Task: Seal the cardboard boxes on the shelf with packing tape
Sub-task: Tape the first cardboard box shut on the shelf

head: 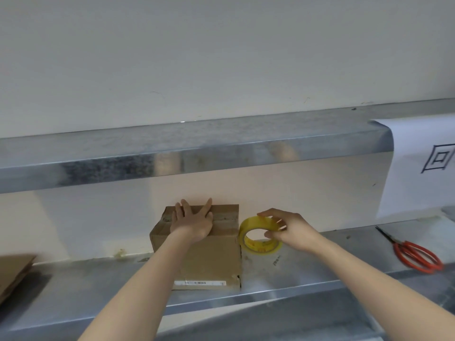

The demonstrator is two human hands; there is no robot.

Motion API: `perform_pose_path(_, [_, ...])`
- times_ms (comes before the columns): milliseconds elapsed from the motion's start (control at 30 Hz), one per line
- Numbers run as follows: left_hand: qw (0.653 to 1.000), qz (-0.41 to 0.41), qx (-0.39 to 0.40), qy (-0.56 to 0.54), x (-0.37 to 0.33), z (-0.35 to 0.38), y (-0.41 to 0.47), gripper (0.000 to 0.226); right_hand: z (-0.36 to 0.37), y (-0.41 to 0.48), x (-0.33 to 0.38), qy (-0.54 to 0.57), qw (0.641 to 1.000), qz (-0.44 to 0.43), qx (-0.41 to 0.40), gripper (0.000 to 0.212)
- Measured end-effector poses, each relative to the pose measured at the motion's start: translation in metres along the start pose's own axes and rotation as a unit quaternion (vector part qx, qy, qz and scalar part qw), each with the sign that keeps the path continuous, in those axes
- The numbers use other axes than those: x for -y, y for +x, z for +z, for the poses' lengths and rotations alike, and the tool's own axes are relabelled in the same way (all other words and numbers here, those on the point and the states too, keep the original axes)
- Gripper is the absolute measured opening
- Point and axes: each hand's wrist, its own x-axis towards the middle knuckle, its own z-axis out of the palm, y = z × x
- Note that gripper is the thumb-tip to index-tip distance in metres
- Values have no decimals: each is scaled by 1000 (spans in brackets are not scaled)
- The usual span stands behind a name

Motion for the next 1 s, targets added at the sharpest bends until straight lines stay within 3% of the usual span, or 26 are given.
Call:
perform_pose_path(67, [999,3,-41,-22,1,0,-1,50,-4,1,-2,7,1000,-7,7,43])
perform_pose_path(133, [987,-2,-136,-87,0,1,-3,48,-8,3,-4,11,1000,-19,12,42])
perform_pose_path(300, [896,41,-427,-117,-30,26,-24,26,-15,12,-6,27,998,-53,38,39])
perform_pose_path(400, [858,24,-499,-117,-55,46,-42,23,-21,18,-11,32,994,-75,67,36])
perform_pose_path(533, [841,-17,-483,-244,-94,76,-85,8,-28,22,-13,49,990,-90,97,38])
perform_pose_path(633, [846,-89,-411,-328,-124,103,-104,15,-30,21,-10,61,987,-102,104,34])
perform_pose_path(733, [804,-155,-342,-462,-149,110,-103,31,-33,18,-10,76,984,-107,117,29])
perform_pose_path(900, [712,-194,-326,-591,-174,99,-84,58,-36,19,-21,99,982,-110,121,26])
perform_pose_path(1000, [711,-206,-301,-601,-176,101,-77,68,-39,21,-18,78,981,-123,124,25])
